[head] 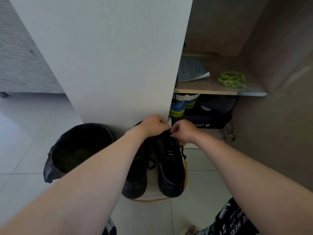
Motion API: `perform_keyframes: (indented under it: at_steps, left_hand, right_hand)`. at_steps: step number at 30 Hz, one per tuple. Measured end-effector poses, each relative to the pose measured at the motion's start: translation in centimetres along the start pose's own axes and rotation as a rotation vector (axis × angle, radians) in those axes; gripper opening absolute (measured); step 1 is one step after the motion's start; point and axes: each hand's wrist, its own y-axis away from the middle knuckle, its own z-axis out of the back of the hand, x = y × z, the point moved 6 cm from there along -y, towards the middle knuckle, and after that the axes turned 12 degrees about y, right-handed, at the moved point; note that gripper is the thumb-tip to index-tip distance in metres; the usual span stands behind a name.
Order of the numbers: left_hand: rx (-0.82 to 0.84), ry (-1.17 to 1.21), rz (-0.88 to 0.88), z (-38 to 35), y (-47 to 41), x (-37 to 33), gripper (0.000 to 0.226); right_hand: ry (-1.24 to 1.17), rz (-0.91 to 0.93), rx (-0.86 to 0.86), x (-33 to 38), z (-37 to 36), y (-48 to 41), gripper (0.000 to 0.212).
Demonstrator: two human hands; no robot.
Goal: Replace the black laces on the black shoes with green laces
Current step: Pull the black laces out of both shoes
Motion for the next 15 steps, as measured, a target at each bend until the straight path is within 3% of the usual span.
perform_keyframes:
  at_steps: [2,5,8,10,12,15]
  left_hand:
    - [-0.021,-0.048,-0.037,0.5,-0.1,-0.1,0.001]
    - [-0.018,-0.181,-0.160,0.4,0.1,-0.1,0.020]
    - [-0.044,-0.246,-0.245,0.1,0.4,-0.9,0.021]
    - [-0.013,-0.279,-0.247,-0.3,0.6,-1.1,0.033]
    - [0.074,-0.307,-0.194,-1.2,0.8,-0.6,0.051]
    - [0.160,-0.350,-0.126,-2.3,1.0,0.0,0.061]
  right_hand:
    - [0.123,0.004,-0.012,-0.1,-0.3,0.0,0.006]
    - [0.261,0.002,-0.094,0.2,-0.3,0.0,0.026]
    - [0.326,0.035,-0.113,0.4,-0.6,-0.2,0.028]
    - [0.392,0.042,-0.082,0.4,-1.0,-0.5,0.027]
    - [0.382,0.021,-0.082,0.5,-0.9,-0.5,0.016]
    - [0.185,-0.032,-0.245,0.7,0.8,-0.3,0.009]
